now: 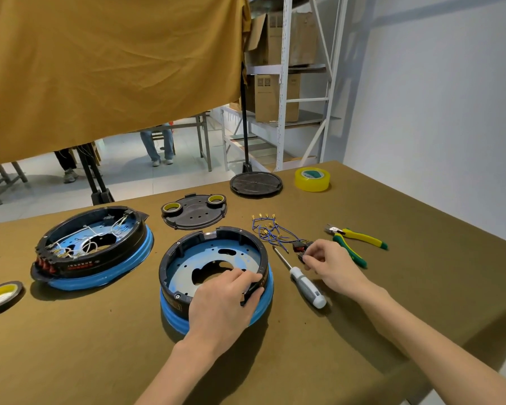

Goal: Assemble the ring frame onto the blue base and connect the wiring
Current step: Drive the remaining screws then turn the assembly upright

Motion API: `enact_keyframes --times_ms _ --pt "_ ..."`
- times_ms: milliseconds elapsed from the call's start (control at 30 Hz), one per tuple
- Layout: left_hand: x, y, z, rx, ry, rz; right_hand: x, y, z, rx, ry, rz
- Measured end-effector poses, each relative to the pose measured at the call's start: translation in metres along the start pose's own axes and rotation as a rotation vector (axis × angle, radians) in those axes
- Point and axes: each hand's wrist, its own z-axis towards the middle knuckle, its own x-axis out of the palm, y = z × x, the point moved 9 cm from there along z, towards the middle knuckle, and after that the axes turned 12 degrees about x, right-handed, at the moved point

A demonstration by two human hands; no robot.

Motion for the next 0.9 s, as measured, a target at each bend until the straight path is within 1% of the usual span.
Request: enact_keyframes --times_ms 67,167,267,400,467,500,567,600,667,767,833,900 --pt "0.0 0.001 0.0 0.003 0.001 -0.006 0.0 0.009 -0.006 -0.03 -0.003 0.091" --pt "-0.002 0.002 0.002 0.008 -0.011 -0.017 0.012 0.024 -0.012 -0.051 0.074 0.19" --pt "-0.015 -0.001 0.008 0.032 -0.06 -0.032 0.033 0.027 -0.011 0.063 0.178 0.313" --pt "-0.046 0.006 0.02 -0.026 -0.139 -0.155 0.033 0.028 -0.005 0.221 0.148 0.396" --pt "-0.061 0.015 0.024 -0.085 -0.213 -0.272 0.029 0.031 -0.003 0.285 0.17 0.414" --pt "-0.068 0.02 0.027 -0.115 -0.26 -0.332 0.032 0.033 -0.004 0.319 0.227 0.452" --pt "-0.083 0.027 0.03 -0.157 -0.339 -0.409 0.047 0.041 -0.017 0.437 0.447 0.645" --pt "-0.088 0.03 0.032 -0.174 -0.36 -0.435 0.051 0.05 -0.023 0.451 0.542 0.75" --pt "-0.096 0.031 0.037 -0.184 -0.36 -0.478 0.05 0.072 -0.029 0.396 0.625 0.872" --pt "-0.104 0.028 0.041 -0.186 -0.331 -0.451 0.035 0.103 -0.03 0.298 0.598 0.989" --pt "-0.111 0.027 0.041 -0.205 -0.319 -0.4 0.03 0.116 -0.028 0.298 0.547 1.034" --pt "-0.11 0.027 0.039 -0.237 -0.231 -0.342 0.025 0.131 -0.027 0.308 0.48 1.059"
